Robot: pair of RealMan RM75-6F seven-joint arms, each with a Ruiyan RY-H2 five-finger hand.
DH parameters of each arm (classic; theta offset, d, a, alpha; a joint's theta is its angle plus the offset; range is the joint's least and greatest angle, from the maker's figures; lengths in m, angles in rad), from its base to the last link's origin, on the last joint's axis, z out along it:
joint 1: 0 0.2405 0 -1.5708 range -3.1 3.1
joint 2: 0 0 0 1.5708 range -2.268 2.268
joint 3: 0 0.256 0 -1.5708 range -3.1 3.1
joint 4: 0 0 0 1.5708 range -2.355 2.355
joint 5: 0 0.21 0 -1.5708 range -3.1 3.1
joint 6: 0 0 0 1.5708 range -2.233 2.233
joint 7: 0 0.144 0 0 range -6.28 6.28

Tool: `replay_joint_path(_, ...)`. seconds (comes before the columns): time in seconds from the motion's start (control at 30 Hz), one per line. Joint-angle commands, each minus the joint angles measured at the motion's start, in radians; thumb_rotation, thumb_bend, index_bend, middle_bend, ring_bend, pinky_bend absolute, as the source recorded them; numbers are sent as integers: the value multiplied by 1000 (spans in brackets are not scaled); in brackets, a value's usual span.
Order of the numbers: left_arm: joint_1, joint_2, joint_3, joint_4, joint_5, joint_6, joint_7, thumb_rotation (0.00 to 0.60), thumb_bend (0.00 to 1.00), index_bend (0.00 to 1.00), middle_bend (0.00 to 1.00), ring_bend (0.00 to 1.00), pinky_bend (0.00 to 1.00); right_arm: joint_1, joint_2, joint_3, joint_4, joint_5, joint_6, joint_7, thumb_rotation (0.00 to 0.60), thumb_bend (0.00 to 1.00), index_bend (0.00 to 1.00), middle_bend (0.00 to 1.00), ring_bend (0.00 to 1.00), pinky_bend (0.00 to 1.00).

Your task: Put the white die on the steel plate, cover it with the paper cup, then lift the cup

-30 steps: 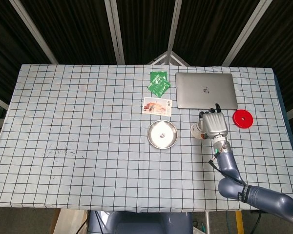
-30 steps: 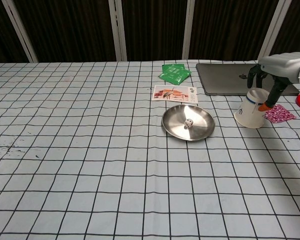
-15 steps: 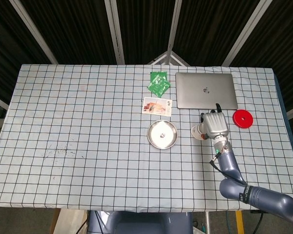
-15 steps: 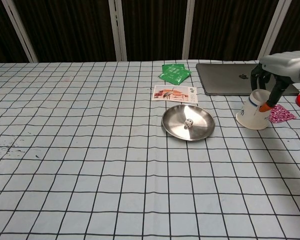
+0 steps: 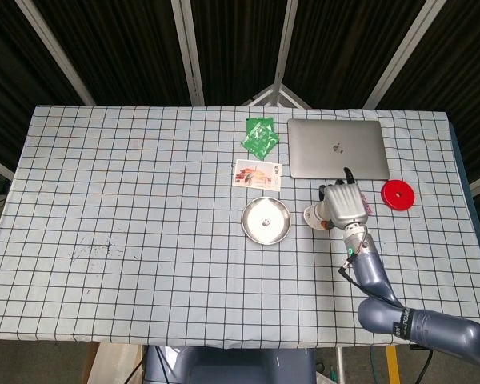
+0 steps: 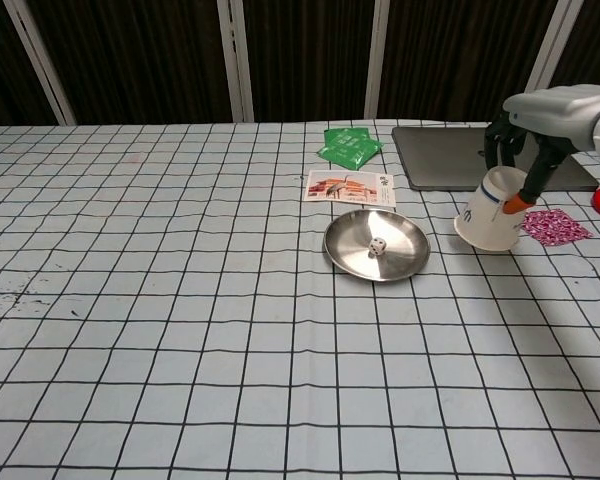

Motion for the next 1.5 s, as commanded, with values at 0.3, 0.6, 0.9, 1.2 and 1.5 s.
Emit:
replay_joint_path(0.3, 4, 10, 4, 6, 12, 2, -35, 600, 268, 354, 3, 0, 0, 92, -49, 45, -114, 125, 16, -107, 600, 329, 595, 546, 310, 0)
replay_joint_path(0.6, 7, 13, 3, 12, 7, 1, -48, 600, 268, 354, 3, 0, 0, 166, -154, 69, -24, 186, -15, -120, 600, 347, 595, 545, 315, 0)
replay_joint_path(0.9, 10, 14, -7, 25, -23, -11, -60, 600, 268, 354, 3, 0, 0, 216, -248, 75, 105, 178, -63, -89, 600, 348, 597, 546, 326, 0)
replay_joint_path(1.2, 0, 6, -10, 30, -41, -31, -36, 600, 268, 355, 3, 0, 0, 222, -307, 75, 244, 99, -115, 15, 600, 348, 600, 545, 343, 0)
replay_joint_path(1.5, -16, -5, -17, 32, -63, -56, 0, 600, 268, 357, 3, 0, 0, 222, -324, 69, 351, -20, -123, 93, 600, 355, 614, 550, 354, 8)
